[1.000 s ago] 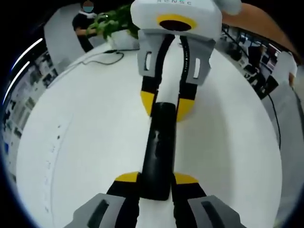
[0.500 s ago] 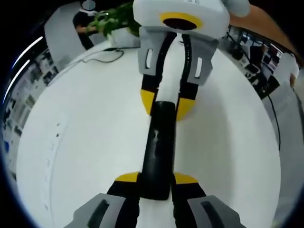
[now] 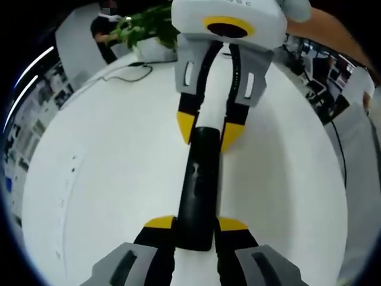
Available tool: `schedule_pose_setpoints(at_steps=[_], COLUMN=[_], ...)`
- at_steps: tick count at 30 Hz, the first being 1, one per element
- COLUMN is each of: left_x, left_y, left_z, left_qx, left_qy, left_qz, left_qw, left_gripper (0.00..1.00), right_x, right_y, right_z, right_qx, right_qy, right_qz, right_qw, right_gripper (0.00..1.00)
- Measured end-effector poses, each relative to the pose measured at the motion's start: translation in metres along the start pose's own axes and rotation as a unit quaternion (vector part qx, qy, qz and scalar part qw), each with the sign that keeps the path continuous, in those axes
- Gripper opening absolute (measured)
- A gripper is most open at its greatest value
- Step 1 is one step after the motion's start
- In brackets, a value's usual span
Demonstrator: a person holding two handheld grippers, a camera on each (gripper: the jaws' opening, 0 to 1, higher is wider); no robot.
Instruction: Press the specified remote control buttons in sequence, fully releasing each button before pressing the next.
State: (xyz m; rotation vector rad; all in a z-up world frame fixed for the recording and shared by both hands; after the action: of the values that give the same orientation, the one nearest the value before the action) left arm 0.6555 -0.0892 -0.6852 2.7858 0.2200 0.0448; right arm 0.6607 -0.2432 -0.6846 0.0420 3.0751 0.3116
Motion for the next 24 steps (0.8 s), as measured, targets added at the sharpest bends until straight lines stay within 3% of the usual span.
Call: schedule_pose_setpoints(at_steps=[24], left_x=[-0.066], left_y=[0.005], left_z=[-0.035], left_qx=[-0.009], left_qy=[0.013], left_qz=[0.007], left_qw=[0.9998], left_gripper=[0.24], right_x=[0.061], right_y=[0.002], right_z=[-0.037], right_qx=[-0.009], right_qy=[-0.012], right_qz=[-0.002], right_qw=[0.9999], right_gripper=[0.21])
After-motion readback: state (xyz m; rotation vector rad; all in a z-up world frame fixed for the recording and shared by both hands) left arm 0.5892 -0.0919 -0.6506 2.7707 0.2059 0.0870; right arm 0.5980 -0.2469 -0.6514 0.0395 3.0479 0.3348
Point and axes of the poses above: the point that each gripper's makers call its tool centre point, and the gripper's own axes: z roughly forward along the fingers, x roughly to its left, y roughly out of its top, the point moved 9 cm from there along -z, roughly backward along the fingers, and after that the axes turned 10 degrees about x, right-handed, at the moved point
